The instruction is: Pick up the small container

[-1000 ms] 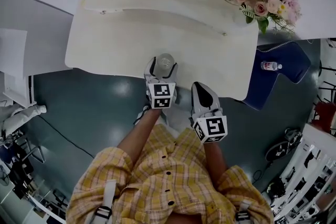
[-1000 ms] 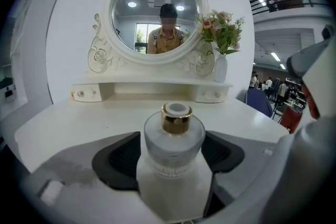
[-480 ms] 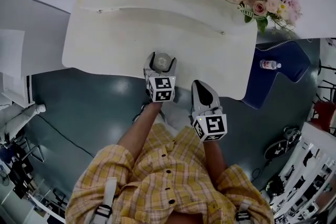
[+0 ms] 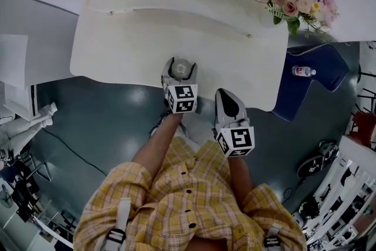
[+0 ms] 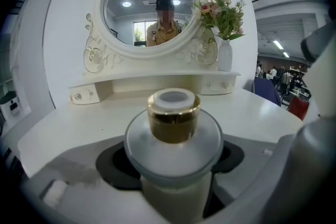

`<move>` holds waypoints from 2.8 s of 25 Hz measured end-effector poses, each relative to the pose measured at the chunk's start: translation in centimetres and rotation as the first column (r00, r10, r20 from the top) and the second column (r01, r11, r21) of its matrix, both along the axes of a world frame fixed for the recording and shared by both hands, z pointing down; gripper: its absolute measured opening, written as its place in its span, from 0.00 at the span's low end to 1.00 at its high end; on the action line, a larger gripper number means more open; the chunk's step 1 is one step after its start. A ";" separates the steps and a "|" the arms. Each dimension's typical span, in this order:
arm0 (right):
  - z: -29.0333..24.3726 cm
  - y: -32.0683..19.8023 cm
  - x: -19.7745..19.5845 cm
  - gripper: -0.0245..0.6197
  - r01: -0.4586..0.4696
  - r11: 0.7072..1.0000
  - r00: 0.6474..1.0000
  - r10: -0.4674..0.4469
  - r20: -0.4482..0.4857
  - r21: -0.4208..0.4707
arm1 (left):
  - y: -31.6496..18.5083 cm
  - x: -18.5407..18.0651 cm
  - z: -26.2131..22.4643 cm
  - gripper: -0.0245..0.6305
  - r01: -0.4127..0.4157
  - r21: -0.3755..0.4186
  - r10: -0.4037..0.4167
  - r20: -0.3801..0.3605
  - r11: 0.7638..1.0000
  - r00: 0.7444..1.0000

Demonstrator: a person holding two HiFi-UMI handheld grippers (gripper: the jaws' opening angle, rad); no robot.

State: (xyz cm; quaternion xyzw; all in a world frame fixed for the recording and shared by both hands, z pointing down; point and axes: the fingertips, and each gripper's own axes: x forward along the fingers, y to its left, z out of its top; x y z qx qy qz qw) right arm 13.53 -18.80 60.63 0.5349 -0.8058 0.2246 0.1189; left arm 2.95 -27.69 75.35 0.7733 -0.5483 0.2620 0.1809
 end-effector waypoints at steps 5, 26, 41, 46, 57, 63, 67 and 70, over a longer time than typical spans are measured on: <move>0.1 0.5 0.1 0.04 -0.009 1.000 1.000 0.009 -0.006 -0.006 | 0.0 -0.1 0.0 0.57 -0.004 -0.012 0.004 -0.005 1.000 1.000; -1.8 1.4 0.0 0.04 -0.038 0.999 0.999 0.039 -0.015 0.034 | 0.5 -1.0 -2.5 0.57 -0.005 -0.028 0.004 -0.050 1.000 0.999; -5.2 2.6 -1.6 0.04 -0.041 0.995 0.999 0.042 -0.014 0.094 | 2.8 -2.5 -8.0 0.57 -0.018 0.017 0.020 -0.084 1.000 0.996; -6.3 3.0 -2.1 0.04 -0.051 0.992 0.999 0.052 -0.009 0.112 | 3.8 -2.9 -9.8 0.57 -0.037 0.028 0.040 -0.099 0.999 0.994; -9.8 4.3 -3.0 0.04 -0.072 0.983 0.997 0.073 -0.002 0.168 | 6.0 -4.0 -14.2 0.57 -0.079 0.077 0.087 -0.107 0.994 0.990; -11.5 4.9 -2.9 0.04 -0.085 0.979 0.996 0.089 -0.009 0.188 | 7.0 -4.9 -17.2 0.57 -0.099 0.128 0.112 -0.101 0.987 0.989; -12.6 5.2 -3.1 0.04 -0.094 0.974 0.995 0.098 -0.009 0.204 | 7.7 -5.5 -18.9 0.57 -0.108 0.146 0.123 -0.100 0.983 0.987; -13.2 5.4 -3.3 0.04 -0.096 0.973 0.995 0.099 -0.007 0.211 | 8.2 -6.0 -20.2 0.57 -0.111 0.170 0.129 -0.099 0.979 0.987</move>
